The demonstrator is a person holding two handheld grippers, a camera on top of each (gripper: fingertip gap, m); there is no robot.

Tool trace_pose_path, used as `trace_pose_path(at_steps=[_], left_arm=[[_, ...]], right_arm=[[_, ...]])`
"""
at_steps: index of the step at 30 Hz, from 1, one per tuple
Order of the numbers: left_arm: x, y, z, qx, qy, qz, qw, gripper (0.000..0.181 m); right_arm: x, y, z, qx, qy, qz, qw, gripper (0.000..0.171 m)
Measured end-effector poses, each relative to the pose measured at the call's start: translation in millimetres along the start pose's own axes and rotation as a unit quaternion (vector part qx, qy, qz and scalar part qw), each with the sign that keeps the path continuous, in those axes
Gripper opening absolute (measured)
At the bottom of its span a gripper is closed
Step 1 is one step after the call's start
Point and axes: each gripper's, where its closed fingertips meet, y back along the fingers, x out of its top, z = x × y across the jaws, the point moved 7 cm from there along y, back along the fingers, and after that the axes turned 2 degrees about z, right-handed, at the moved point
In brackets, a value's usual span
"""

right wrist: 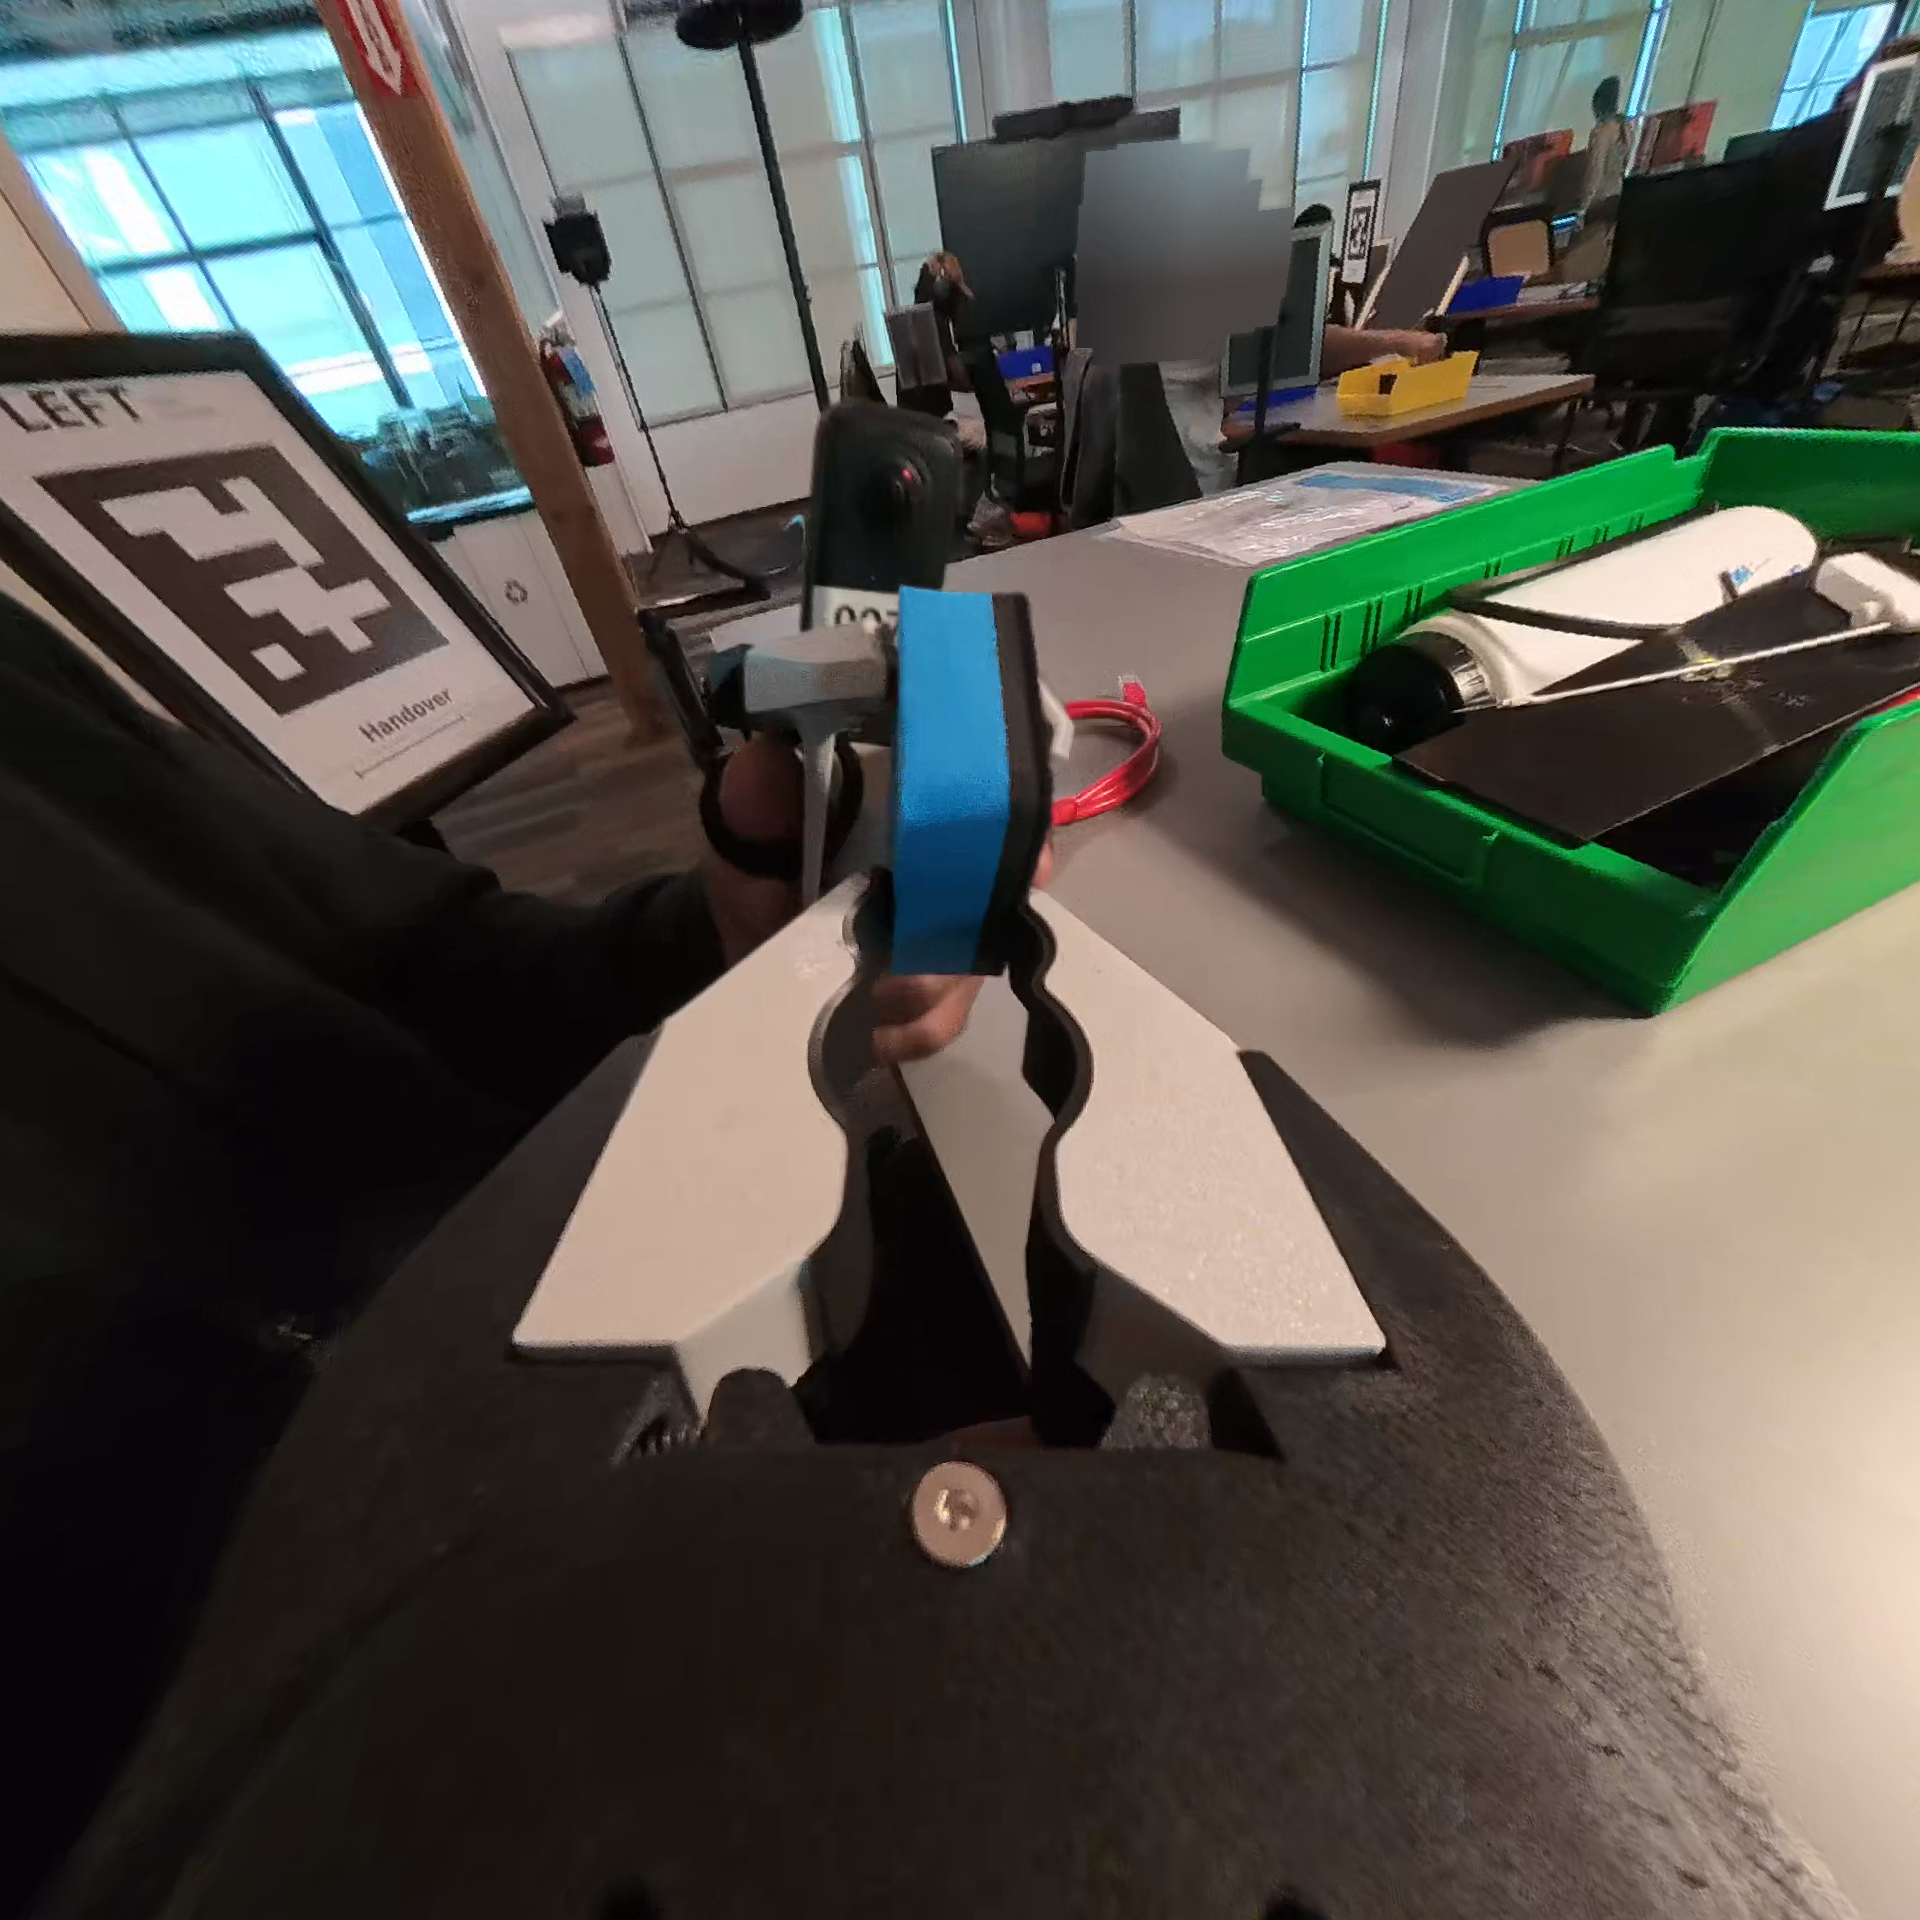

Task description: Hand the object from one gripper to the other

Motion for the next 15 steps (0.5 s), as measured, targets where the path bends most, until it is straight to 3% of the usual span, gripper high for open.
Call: trace_pose_path(at_steps=[2,4,5,6,8,13,15], left_arm=[[2,1,4,0.015,-0.042,0.009,0.999,0.022],[11,4,6,0.019,-0.033,0.074,0.997,0.022],[14,6,4,0.012,-0.005,0.096,0.995,0.022],[13,7,3,0.006,0.019,0.105,0.994,0.023],[6,4,0,0.010,0.027,0.089,0.996,0.023],[8,2,2,-0.008,0.022,0.049,0.999,0.054],[3,0,5,-0.011,-0.008,0.000,1.000,0.025]], right_arm=[[5,1,1,-0.010,-0.005,0.021,1.000,0.029],[9,0,4,-0.011,-0.027,0.059,0.998,0.059],[10,-1,4,0.000,-0.039,0.069,0.997,0.059],[9,-4,4,0.005,-0.041,0.076,0.996,0.054],[9,-6,4,0.002,-0.034,0.089,0.995,0.023],[5,1,-2,0.005,-0.016,0.040,0.999,0.022],[4,4,-5,0.004,-0.001,0.021,1.000,0.023]])
